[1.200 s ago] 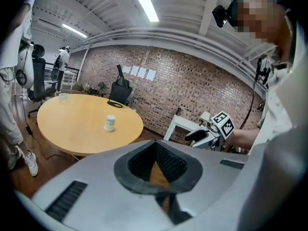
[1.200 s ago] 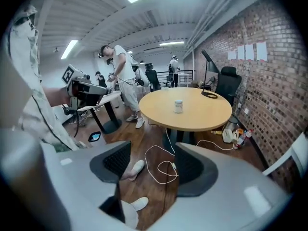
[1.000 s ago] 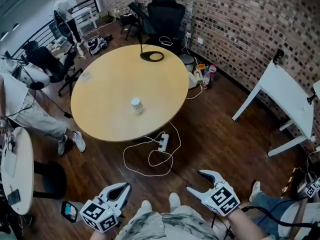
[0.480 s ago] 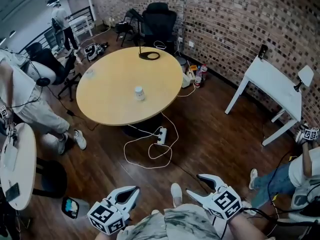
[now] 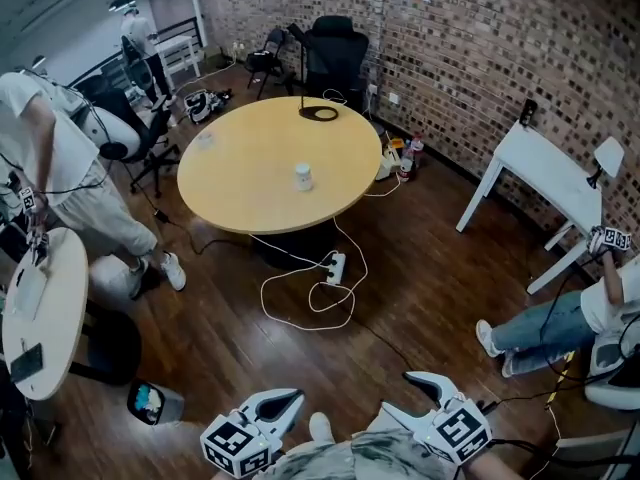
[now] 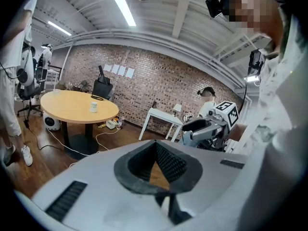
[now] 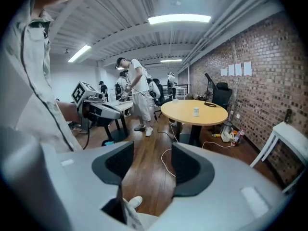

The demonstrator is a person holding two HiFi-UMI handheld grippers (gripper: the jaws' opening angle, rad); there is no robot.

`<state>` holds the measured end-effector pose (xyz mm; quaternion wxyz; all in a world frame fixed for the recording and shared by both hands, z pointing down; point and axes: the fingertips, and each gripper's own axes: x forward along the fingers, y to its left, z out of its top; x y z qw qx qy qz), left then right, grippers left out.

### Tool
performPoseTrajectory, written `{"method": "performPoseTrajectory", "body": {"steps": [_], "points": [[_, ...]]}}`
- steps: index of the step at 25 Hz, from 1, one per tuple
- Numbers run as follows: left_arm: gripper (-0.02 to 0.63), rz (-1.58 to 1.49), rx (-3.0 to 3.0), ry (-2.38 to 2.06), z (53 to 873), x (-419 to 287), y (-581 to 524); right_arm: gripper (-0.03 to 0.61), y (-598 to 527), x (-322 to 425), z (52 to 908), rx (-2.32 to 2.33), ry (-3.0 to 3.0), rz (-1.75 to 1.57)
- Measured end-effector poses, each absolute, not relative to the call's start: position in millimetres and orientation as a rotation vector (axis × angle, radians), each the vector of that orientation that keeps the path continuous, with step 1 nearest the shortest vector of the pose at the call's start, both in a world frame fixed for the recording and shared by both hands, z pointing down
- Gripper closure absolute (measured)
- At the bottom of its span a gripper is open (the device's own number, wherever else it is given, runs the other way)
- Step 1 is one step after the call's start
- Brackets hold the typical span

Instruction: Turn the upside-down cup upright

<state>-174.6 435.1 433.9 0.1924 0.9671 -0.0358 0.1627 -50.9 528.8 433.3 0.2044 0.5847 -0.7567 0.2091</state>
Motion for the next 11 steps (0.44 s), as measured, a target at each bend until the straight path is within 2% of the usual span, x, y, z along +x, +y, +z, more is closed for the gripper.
{"method": "performPoseTrajectory", "body": {"steps": [5, 11], "points": [[0.607, 0.482, 2.726, -0.12, 429.1, -172.5, 455.9, 0.334, 534.8, -49.7, 421.2, 1.591, -2.151, 0.537], [0.607, 0.461, 2.678, -0.084, 405.8, -127.4, 512.2, 0.339, 580.7, -27.9, 405.3, 1.496, -2.133, 0.535]]}}
